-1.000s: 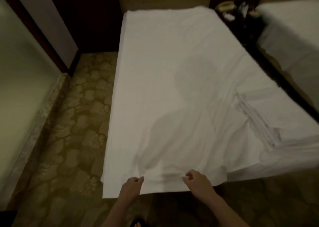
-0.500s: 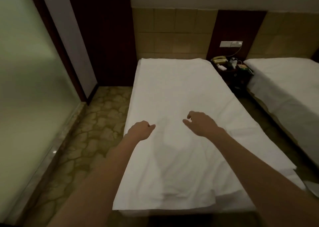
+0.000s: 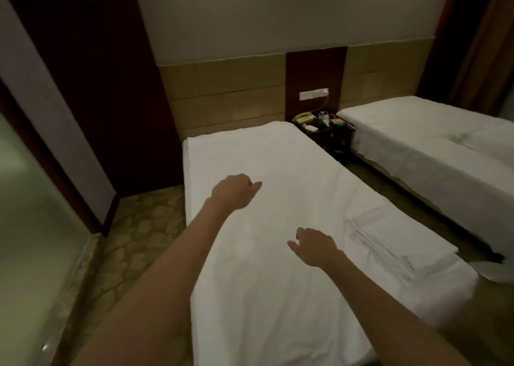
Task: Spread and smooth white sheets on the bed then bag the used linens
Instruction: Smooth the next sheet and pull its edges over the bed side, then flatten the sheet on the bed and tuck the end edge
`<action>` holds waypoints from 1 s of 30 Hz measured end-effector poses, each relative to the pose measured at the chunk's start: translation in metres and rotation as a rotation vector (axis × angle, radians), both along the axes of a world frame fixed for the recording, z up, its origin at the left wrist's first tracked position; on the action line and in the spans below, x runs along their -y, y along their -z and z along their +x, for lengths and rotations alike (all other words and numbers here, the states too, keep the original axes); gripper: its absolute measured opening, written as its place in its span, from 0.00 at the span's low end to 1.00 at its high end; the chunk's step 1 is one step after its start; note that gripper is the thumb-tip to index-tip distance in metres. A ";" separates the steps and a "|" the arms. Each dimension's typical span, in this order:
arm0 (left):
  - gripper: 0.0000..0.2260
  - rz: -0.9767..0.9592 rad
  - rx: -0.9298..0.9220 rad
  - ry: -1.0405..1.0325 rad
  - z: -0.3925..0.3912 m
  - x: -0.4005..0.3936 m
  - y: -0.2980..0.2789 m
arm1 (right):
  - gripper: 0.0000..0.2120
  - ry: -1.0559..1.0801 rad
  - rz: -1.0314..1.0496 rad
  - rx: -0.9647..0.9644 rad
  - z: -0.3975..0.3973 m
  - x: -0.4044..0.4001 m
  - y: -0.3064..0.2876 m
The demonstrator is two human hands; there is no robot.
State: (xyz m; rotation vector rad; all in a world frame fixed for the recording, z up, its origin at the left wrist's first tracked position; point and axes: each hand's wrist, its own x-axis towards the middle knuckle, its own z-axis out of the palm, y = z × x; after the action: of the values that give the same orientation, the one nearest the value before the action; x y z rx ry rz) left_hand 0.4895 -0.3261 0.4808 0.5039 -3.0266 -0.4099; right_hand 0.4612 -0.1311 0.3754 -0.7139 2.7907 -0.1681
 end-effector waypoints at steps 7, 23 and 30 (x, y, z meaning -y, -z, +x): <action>0.20 -0.014 0.026 0.106 -0.038 -0.051 0.013 | 0.24 0.093 -0.080 -0.020 -0.027 -0.031 -0.016; 0.22 0.005 0.317 0.096 -0.137 -0.265 0.142 | 0.21 0.104 -0.022 -0.085 -0.162 -0.239 -0.005; 0.23 0.003 0.187 0.105 -0.234 -0.311 0.104 | 0.22 0.104 0.086 0.038 -0.208 -0.292 0.053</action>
State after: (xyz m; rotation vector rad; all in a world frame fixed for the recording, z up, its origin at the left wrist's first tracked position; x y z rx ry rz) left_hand 0.2553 -0.0152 0.3769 0.4059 -3.2441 -0.3931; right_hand 0.2530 0.1610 0.3226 -0.5399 2.7809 -0.0795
